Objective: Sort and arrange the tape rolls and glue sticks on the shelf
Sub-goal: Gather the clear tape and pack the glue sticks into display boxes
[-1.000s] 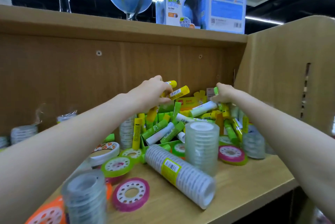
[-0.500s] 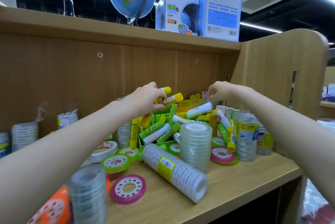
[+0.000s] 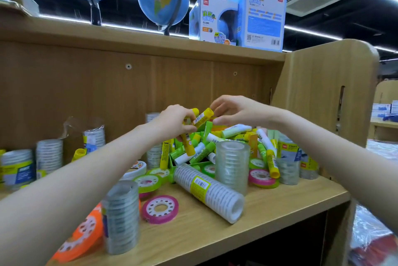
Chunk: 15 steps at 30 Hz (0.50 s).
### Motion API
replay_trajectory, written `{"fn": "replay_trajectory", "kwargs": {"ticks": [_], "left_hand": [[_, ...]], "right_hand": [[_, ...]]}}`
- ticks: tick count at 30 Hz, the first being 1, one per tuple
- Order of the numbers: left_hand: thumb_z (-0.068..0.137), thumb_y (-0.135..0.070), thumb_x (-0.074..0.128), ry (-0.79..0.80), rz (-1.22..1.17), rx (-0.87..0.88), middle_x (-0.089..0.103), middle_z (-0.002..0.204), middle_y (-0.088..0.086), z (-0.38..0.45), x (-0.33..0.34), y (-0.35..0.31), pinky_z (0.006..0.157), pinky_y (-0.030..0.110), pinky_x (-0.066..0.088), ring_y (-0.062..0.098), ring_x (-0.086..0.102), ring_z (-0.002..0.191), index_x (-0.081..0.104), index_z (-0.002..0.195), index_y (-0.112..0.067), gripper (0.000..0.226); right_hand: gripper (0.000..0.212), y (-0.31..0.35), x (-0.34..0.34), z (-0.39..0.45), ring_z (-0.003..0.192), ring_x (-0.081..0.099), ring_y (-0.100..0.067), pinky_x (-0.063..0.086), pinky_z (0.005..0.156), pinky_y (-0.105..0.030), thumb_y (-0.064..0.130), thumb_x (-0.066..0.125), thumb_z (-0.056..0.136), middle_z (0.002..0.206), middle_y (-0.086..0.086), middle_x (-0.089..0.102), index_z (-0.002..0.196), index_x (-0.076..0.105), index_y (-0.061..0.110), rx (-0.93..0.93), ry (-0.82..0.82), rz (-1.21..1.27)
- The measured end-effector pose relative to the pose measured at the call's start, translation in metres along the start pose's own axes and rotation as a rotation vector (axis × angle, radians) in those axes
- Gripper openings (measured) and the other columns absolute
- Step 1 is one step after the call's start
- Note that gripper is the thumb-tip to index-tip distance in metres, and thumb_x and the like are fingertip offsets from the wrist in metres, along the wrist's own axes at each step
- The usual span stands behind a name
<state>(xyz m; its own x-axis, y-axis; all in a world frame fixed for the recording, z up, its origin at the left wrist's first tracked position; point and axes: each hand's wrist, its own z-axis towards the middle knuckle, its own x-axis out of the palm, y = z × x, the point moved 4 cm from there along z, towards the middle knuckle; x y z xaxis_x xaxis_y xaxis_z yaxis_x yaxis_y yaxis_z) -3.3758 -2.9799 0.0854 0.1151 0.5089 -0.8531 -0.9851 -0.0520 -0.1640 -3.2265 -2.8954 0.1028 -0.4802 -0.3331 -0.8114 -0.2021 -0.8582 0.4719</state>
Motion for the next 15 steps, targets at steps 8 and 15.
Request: {"fn": "replay_trajectory", "kwargs": {"ticks": [8,15], "left_hand": [[0.088,-0.016,0.062,-0.027,-0.370,-0.033,0.056,0.072,0.003,0.004,-0.005,0.006,0.043,0.011,0.044,-0.001,0.058,0.040,0.062,0.087,-0.016,0.002],[0.088,-0.016,0.064,-0.090,-0.357,-0.102,0.055,0.084,-0.001,0.010,-0.001,0.028,0.045,0.014,0.050,0.003,0.059,0.046,0.065,0.106,-0.009,0.020]], "right_hand": [[0.006,0.005,0.027,0.044,0.063,0.063,-0.016,0.046,0.048,-0.017,0.012,0.064,0.087,0.081,-0.012,0.067,0.083,0.061,0.011,-0.170,-0.158,0.237],[0.010,-0.027,0.015,0.067,0.058,0.060,-0.019,0.051,0.062,-0.035,0.001,0.068,0.079,0.073,-0.007,0.067,0.086,0.062,0.005,0.001,-0.356,0.242]]}}
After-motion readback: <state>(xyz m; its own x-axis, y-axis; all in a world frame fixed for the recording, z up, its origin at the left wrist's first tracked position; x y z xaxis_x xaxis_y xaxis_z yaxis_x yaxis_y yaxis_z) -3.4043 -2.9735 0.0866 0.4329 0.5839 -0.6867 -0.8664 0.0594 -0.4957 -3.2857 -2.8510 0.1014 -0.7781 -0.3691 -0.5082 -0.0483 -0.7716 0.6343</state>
